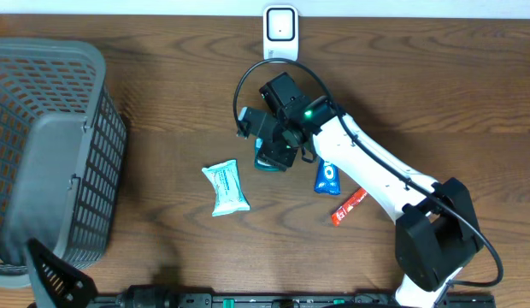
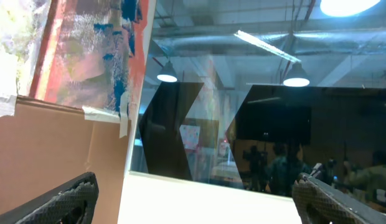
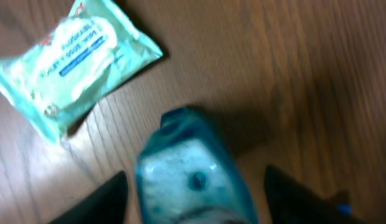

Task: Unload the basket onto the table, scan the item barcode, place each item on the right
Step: 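Reach the right gripper to the teal mouthwash bottle and grasp it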

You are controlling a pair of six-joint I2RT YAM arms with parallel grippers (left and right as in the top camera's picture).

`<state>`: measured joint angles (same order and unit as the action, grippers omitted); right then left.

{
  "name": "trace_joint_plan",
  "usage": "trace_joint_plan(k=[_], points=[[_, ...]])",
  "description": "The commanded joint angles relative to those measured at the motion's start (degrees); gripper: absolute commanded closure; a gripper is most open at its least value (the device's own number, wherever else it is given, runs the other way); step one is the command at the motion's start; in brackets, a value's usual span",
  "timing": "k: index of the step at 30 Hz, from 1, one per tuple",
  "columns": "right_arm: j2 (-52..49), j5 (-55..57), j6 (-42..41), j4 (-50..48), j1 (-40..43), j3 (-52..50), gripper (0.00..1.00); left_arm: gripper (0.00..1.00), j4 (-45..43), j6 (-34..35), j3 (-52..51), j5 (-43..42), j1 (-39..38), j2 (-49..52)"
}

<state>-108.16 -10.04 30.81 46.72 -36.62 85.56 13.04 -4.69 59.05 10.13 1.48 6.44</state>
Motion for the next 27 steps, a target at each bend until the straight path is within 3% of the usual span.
trace_joint_plan(k=[1,4,7,9,14,21,27], points=[[-3.13,1.57,0.13,0.61,-0.59,-0.07,0.48,0.00,-0.35,0.09,-0.13,-0.92,0.28,-1.99],[-4.22,1.55,0.09,0.61,-0.63,-0.07,0.56,0.00,-0.35,0.07,-0.13,-0.90,0.28,-3.10],[-4.48,1.36,-0.61,0.61,-0.59,-0.07,0.76,0.00,-0.44,0.07,-0.13,-0.87,0.28,-3.85],[-4.17,0.63,-1.05,0.63,-0.61,-0.04,0.80,0.00,-0.94,0.07,-0.13,-0.87,0.28,-3.87],[-2.64,0.48,-3.15,2.23,-0.59,1.09,0.86,0.00,-2.93,0.07,-0.13,-0.87,0.28,-3.87],[-1.44,-0.35,-9.31,10.01,-0.55,9.29,0.86,0.00,-3.04,0.07,-0.13,-0.87,0.28,-3.87],[-1.44,-14.23,-10.23,22.23,0.26,19.04,0.85,0.00,-0.59,0.07,-0.13,-0.85,0.28,-3.87]])
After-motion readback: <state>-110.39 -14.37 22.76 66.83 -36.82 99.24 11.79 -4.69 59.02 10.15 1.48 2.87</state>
